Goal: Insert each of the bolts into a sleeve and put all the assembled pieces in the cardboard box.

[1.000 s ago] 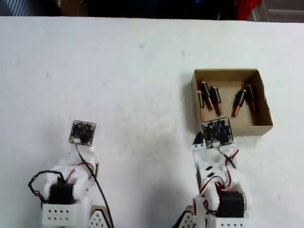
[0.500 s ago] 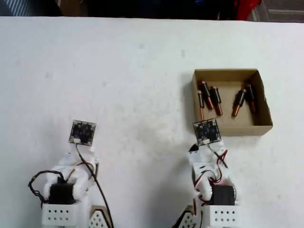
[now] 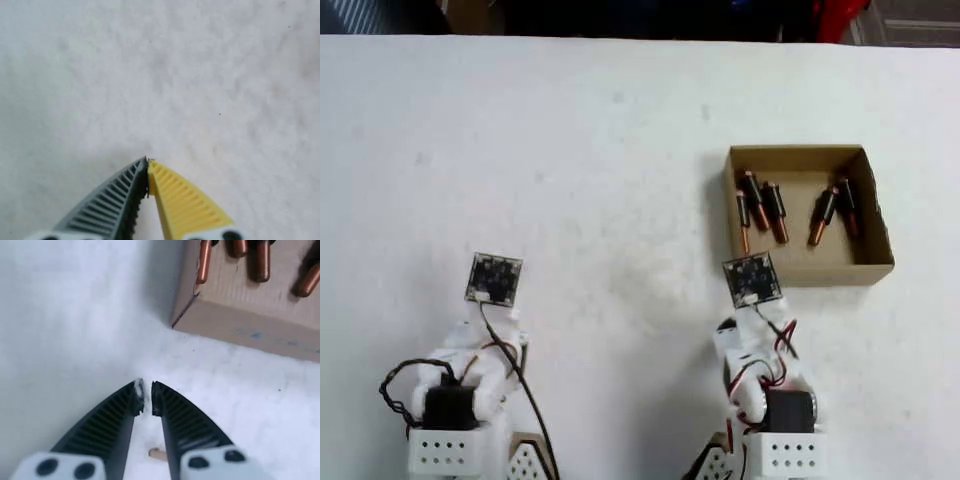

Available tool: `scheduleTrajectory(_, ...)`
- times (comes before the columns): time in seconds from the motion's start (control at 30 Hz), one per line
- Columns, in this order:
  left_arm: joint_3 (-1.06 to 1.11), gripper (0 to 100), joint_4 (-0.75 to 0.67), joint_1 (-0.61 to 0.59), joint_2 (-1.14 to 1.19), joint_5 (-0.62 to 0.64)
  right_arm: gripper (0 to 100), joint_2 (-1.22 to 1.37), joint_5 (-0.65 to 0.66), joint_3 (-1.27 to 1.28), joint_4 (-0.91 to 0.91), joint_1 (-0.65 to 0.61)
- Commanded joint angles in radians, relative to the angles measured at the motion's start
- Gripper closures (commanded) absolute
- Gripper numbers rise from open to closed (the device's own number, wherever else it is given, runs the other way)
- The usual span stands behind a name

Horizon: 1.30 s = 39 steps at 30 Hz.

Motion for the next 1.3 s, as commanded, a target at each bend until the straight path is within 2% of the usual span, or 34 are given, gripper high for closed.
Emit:
scheduleTrajectory(0.0, -0.002, 98, 0.009, 0.001, -0.01, 0.002, 98.2, -0.004, -0.009, 0.008, 0.061, 0.008)
scheduleTrajectory(0.1, -0.002, 98, 0.009, 0.001, -0.01, 0.002, 98.2, -0.004, -0.037, 0.008, 0.073, 0.021)
scheduleTrajectory(0.2, -0.002, 98, 0.009, 0.002, -0.01, 0.002, 98.2, -0.004, -0.158, 0.008, 0.074, 0.074)
scheduleTrajectory(0.27, -0.002, 98, 0.009, 0.002, -0.01, 0.002, 98.2, -0.004, -0.193, 0.008, 0.073, 0.093)
scheduleTrajectory(1.27, -0.002, 98, 0.009, -0.004, -0.01, 0.0, 98.1, -0.004, -0.19, 0.008, 0.073, 0.093)
